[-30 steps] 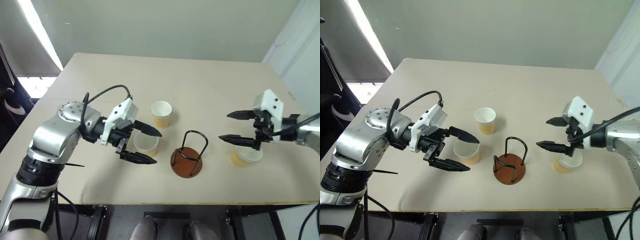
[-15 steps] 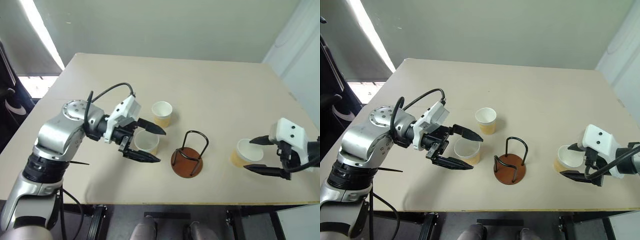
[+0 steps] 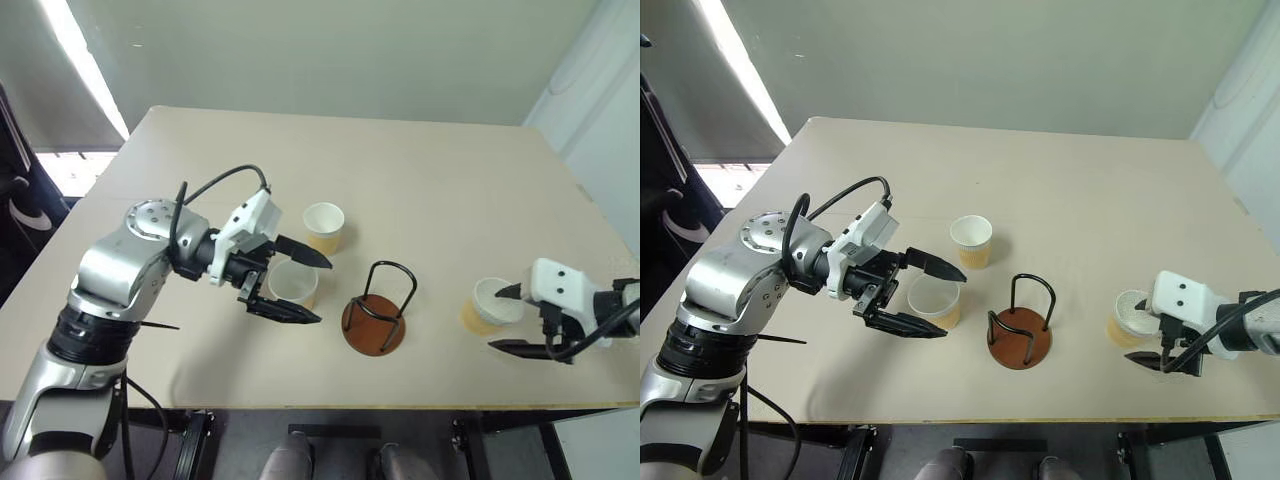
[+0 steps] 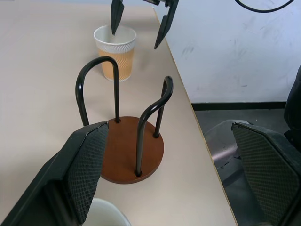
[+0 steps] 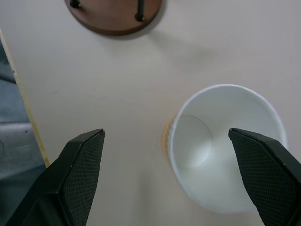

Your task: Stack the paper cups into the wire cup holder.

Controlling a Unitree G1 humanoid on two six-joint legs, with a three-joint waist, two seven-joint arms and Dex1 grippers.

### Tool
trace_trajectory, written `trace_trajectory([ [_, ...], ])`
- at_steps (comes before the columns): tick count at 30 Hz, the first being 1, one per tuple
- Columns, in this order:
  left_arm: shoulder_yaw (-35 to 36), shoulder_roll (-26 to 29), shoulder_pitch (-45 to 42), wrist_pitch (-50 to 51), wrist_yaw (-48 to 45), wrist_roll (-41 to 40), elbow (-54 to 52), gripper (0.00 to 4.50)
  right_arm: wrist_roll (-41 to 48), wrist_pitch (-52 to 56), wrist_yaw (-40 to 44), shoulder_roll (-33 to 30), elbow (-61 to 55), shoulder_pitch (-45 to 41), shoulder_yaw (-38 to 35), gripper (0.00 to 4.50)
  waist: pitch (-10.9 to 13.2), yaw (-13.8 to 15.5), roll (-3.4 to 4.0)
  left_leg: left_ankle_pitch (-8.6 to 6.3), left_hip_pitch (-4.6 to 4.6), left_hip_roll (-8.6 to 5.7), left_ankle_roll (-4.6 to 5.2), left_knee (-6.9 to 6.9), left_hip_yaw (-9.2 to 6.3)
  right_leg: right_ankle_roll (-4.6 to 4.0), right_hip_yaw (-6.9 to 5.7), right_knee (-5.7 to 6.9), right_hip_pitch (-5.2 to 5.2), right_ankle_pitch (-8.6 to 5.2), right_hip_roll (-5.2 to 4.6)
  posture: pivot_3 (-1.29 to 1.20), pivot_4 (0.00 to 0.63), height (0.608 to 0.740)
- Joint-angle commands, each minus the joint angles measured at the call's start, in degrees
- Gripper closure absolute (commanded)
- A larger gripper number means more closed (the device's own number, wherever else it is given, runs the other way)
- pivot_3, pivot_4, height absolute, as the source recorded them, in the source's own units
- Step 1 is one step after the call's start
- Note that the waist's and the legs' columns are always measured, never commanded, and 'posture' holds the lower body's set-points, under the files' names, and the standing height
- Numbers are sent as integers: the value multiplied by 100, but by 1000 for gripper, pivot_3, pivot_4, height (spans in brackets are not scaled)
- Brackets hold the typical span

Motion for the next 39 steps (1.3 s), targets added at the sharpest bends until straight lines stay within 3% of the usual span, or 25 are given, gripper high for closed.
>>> trace_trajectory([
  [1,76,50,-37,-20,-12,-36,-179,0,-326,-286,17,32,215,-211,336,203,0,2,0,0,0,0,1,1,0,1,0,-1,0,1,0,0,150,740],
  [4,82,64,-27,-7,9,-47,-211,0,-480,-383,51,94,400,-431,608,774,0,-1,0,0,-1,0,3,2,0,2,0,-2,1,1,0,0,150,740],
  [14,88,88,-5,26,47,-50,-268,0,-484,-451,290,14,519,-470,387,4314,0,1,0,0,0,0,3,3,1,2,0,0,1,1,0,0,150,740],
  [15,85,90,-7,27,48,-47,-268,0,-449,-435,314,-7,496,-467,291,4448,0,1,0,0,0,0,3,3,1,2,0,0,1,1,0,0,150,740],
  [20,76,146,3,-6,13,-2,-237,0,-109,-153,413,-88,153,-679,-206,4448,0,-2,0,0,-1,0,3,3,2,2,0,0,1,1,0,0,150,740],
  [25,101,251,50,-85,-35,70,-75,0,421,339,372,-255,-518,-1610,-409,4448,0,-23,2,0,1,0,2,1,2,2,1,1,1,1,0,0,150,740],
  [31,30,221,0,-121,-74,135,3,0,615,518,314,-363,-1351,-3300,319,4448,0,-41,3,0,-3,0,3,-1,-1,2,0,-5,-2,1,0,0,150,740],
  [35,-62,152,-128,-216,-170,216,212,0,1341,1160,368,114,-1631,-4470,858,4448,0,-43,3,-1,-5,-3,7,3,-7,4,-3,-16,2,2,0,0,150,740],
  [39,-90,106,-169,-310,-259,278,354,0,1610,1476,416,328,-1818,-4852,1161,4448,0,-35,2,0,-8,-3,9,3,-12,4,-6,-18,1,3,0,0,150,740],
])
